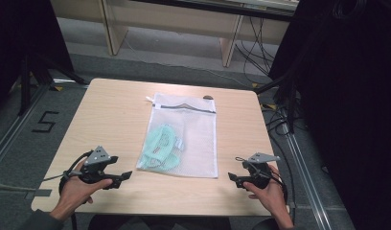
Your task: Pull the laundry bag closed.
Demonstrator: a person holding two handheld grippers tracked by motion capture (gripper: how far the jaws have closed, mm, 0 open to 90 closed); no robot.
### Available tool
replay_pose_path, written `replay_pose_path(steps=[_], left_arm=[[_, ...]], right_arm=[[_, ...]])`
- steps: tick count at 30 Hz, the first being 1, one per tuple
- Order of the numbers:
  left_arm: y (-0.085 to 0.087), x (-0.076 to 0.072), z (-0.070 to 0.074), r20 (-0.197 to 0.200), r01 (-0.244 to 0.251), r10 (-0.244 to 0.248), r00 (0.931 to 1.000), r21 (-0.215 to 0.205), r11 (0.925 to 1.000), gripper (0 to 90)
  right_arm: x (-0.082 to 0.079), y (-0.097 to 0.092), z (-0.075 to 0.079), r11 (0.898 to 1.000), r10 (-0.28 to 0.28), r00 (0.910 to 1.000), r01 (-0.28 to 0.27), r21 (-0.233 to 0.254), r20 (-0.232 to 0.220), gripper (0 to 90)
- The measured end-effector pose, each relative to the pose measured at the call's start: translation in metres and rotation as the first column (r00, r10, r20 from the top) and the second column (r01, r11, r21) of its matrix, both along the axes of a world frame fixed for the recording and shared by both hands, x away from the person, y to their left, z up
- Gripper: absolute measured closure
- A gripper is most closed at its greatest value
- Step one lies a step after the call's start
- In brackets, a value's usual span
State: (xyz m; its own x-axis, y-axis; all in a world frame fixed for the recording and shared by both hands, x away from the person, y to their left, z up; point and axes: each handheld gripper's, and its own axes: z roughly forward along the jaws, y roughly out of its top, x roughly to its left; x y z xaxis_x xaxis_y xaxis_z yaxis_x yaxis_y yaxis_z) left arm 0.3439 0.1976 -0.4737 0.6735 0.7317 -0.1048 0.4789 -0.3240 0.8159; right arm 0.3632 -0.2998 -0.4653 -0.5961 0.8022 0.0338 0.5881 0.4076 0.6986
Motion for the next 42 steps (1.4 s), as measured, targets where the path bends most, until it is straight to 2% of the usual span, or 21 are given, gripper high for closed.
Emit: replay_pose_path(steps=[3,6,7,9,12,13,14,18,20,21,22,23,24,28,29,33,34,37,38,41,42], left_arm=[[0.0,-0.001,0.0,-0.007,-0.023,0.023,0.9997,-0.007,0.9997,19.7],[0.001,0.0,0.0,-0.002,-0.021,0.021,0.9998,-0.004,0.9998,19.7],[0.001,0.0,0.0,0.002,-0.019,0.019,0.9998,-0.003,0.9998,19.7],[0.0,0.0,-0.001,0.0,-0.017,0.017,0.9999,-0.006,0.9998,19.7],[-0.001,0.0,-0.001,-0.003,-0.023,0.023,0.9997,-0.02,0.9996,19.7],[0.001,0.0,0.0,-0.007,-0.007,0.007,1.0,0.003,1.0,19.7],[-0.001,0.0,-0.001,-0.006,-0.015,0.015,0.9999,-0.015,0.9998,19.6],[-0.001,0.0,-0.001,-0.011,-0.014,0.014,0.9998,-0.016,0.9998,19.5],[-0.001,0.0,-0.001,-0.014,-0.002,0.002,0.9999,0.0,1.0,19.5],[0.0,0.0,-0.001,-0.018,0.01,-0.01,0.9998,0.016,0.9998,19.5],[-0.003,0.0,-0.002,-0.013,-0.01,0.01,0.9999,-0.013,0.9999,19.5],[-0.003,-0.001,-0.002,-0.013,-0.013,0.013,0.9998,-0.009,0.9999,19.4],[-0.003,-0.001,-0.002,-0.015,-0.008,0.008,0.9999,-0.007,0.9999,19.4],[-0.004,-0.001,-0.002,-0.016,-0.009,0.009,0.9998,-0.006,0.9999,19.4],[-0.004,-0.001,-0.002,-0.009,-0.013,0.013,0.9999,-0.007,0.9999,19.4],[-0.004,0.0,-0.002,-0.016,-0.008,0.008,0.9998,-0.009,0.9999,19.4],[-0.004,0.0,-0.002,-0.016,-0.008,0.008,0.9998,-0.009,0.9999,19.4],[-0.005,0.0,-0.002,-0.021,0.008,-0.008,0.9998,-0.006,0.9999,18.7],[-0.006,0.0,-0.003,-0.014,0.001,-0.001,0.9999,-0.018,0.9998,18.7],[-0.006,0.0,-0.002,-0.011,0.0,0.0,0.9999,-0.016,0.9999,18.4],[-0.005,0.0,-0.002,-0.01,0.001,-0.001,1.0,-0.012,0.9999,18.3]], right_arm=[[0.001,-0.001,0.001,1.0,0.009,0.9998,-0.01,-0.01,-0.015,26.0],[0.002,-0.001,0.0,0.999,0.03,0.9995,-0.03,-0.028,0.005,26.0],[0.001,0.001,0.001,1.0,0.014,0.9997,-0.014,-0.014,-0.019,26.0],[0.003,0.001,0.0,0.999,0.038,0.9992,-0.037,-0.022,0.014,26.0],[0.002,0.004,0.0,0.999,0.036,0.9994,-0.036,-0.021,-0.003,23.9],[0.003,0.004,0.0,0.999,0.046,0.9989,-0.046,-0.024,0.003,23.9],[0.004,0.004,-0.001,0.998,0.06,0.9977,-0.06,-0.029,0.031,23.7],[0.004,0.005,0.0,0.998,0.065,0.9972,-0.064,-0.022,0.037,21.5],[0.003,0.007,0.0,0.999,0.053,0.9984,-0.053,-0.006,0.02,20.5],[0.004,0.007,-0.001,0.998,0.066,0.9968,-0.066,-0.011,0.045,20.5],[0.004,0.008,0.0,0.998,0.058,0.9981,-0.058,-0.002,0.022,20.5],[0.003,0.008,0.001,0.998,0.058,0.9983,-0.058,0.0,0.009,20.7],[0.006,0.007,0.001,0.996,0.083,0.9953,-0.083,-0.02,0.049,21.7],[0.005,0.01,0.002,0.997,0.083,0.9955,-0.082,-0.01,0.047,27.9],[0.008,0.011,0.004,0.994,0.105,0.9937,-0.105,-0.019,0.039,35.3],[0.016,0.015,0.006,0.991,0.132,0.989,-0.131,-0.021,0.067,49.0],[0.018,0.019,0.008,0.991,0.132,0.9901,-0.131,-0.011,0.049,54.2],[0.024,0.028,0.007,0.982,0.189,0.9805,-0.189,-0.013,0.054,65.6],[0.026,0.03,0.006,0.975,0.223,0.9744,-0.222,-0.023,0.029,68.5],[0.032,0.038,0.002,0.97,0.241,0.9693,-0.239,-0.036,0.049,76.7],[0.035,0.039,0.004,0.963,0.265,0.9638,-0.263,-0.054,0.028,79.5]])
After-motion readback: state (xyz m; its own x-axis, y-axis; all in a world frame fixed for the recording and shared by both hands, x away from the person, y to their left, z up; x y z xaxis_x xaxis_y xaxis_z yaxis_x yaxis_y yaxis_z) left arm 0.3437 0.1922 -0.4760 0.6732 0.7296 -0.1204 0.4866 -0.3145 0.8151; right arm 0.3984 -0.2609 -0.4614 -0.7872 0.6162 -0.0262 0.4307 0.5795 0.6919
